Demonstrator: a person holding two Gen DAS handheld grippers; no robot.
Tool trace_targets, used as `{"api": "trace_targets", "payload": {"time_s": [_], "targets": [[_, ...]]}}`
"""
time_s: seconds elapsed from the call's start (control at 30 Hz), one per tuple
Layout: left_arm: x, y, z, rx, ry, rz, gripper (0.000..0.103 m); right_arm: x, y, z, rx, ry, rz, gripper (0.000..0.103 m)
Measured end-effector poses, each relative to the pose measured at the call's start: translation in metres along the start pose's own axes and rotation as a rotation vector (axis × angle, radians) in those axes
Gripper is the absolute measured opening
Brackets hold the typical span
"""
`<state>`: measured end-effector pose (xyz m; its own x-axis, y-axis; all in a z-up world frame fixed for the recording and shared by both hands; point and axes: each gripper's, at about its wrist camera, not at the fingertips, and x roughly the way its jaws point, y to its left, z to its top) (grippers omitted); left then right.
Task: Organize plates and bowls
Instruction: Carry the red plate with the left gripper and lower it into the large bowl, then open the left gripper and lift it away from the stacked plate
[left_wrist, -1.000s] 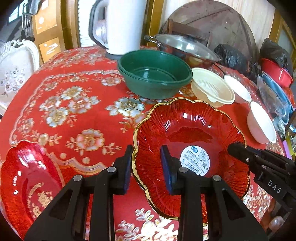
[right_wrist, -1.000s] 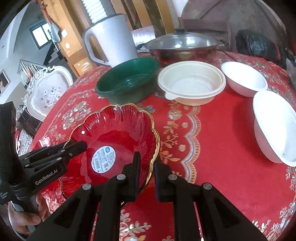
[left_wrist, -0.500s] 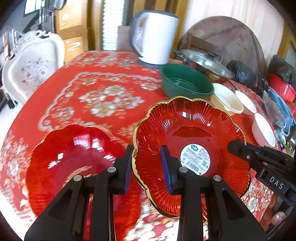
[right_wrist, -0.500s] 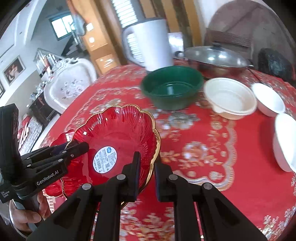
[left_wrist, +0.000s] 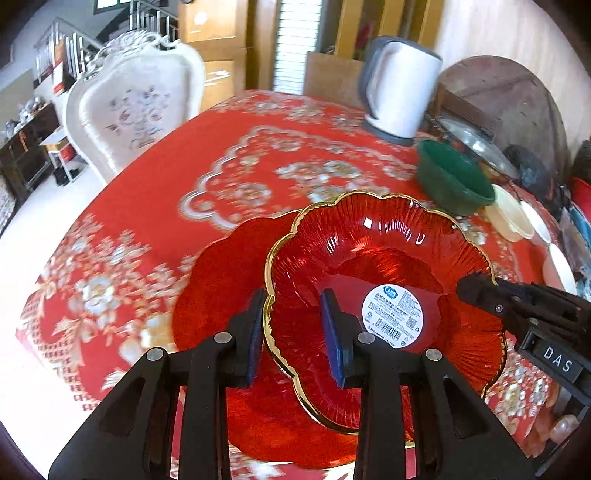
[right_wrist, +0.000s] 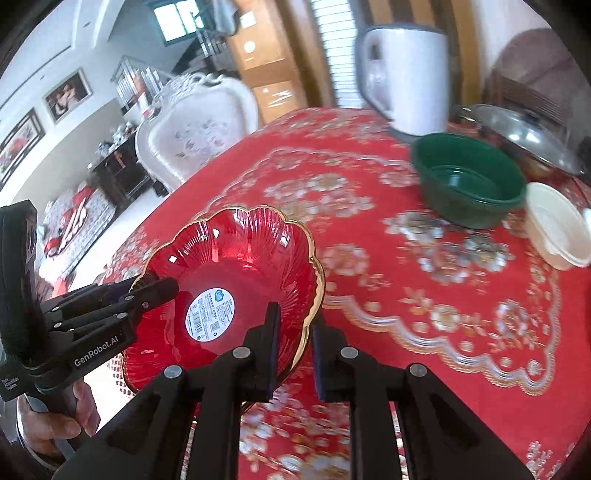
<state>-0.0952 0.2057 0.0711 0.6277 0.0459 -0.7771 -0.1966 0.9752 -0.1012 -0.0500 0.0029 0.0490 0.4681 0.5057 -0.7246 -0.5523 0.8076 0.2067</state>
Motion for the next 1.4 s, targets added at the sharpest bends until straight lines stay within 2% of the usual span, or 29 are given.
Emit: {"api": "trace_targets", "payload": {"time_s": [0.2, 0.43, 0.67, 0.8, 0.97, 1.07, 1.17, 1.4], "targets": [[0.008, 0.022, -0.009, -0.023, 0.028, 0.027, 0.029, 0.025, 0.027, 0.001, -0.050, 0.046, 0.009, 0.016], [0.024, 0.029, -0.018, -0.017, 0.062, 0.030, 0.029, 0.043, 0.035, -0.005, -0.073, 0.106, -0.019, 0.017], [0.032, 0.028, -0.020, 0.012, 0.063, 0.082, 0.029, 0.052, 0.047, -0.009, -0.131, 0.139, -0.065, 0.021], [0.028, 0.023, -0.020, 0.048, 0.021, 0.129, 0.029, 0.060, 0.052, -0.011, -0.172, 0.169, -0.089, 0.021], [0.024, 0.025, -0.015, 0.049, 0.006, 0.138, 0.031, 0.064, 0.055, -0.011, -0.182, 0.194, -0.096, 0.021], [0.024, 0.027, -0.014, 0.035, 0.017, 0.132, 0.031, 0.059, 0.055, -0.009, -0.191, 0.178, -0.121, 0.021], [0.022, 0.028, -0.012, 0.020, 0.013, 0.121, 0.031, 0.049, 0.054, -0.006, -0.192, 0.144, -0.150, 0.031], [0.006, 0.009, -0.005, 0.029, -0.036, 0.092, 0.031, 0.024, 0.040, -0.002, -0.107, 0.078, -0.080, 0.033]]}}
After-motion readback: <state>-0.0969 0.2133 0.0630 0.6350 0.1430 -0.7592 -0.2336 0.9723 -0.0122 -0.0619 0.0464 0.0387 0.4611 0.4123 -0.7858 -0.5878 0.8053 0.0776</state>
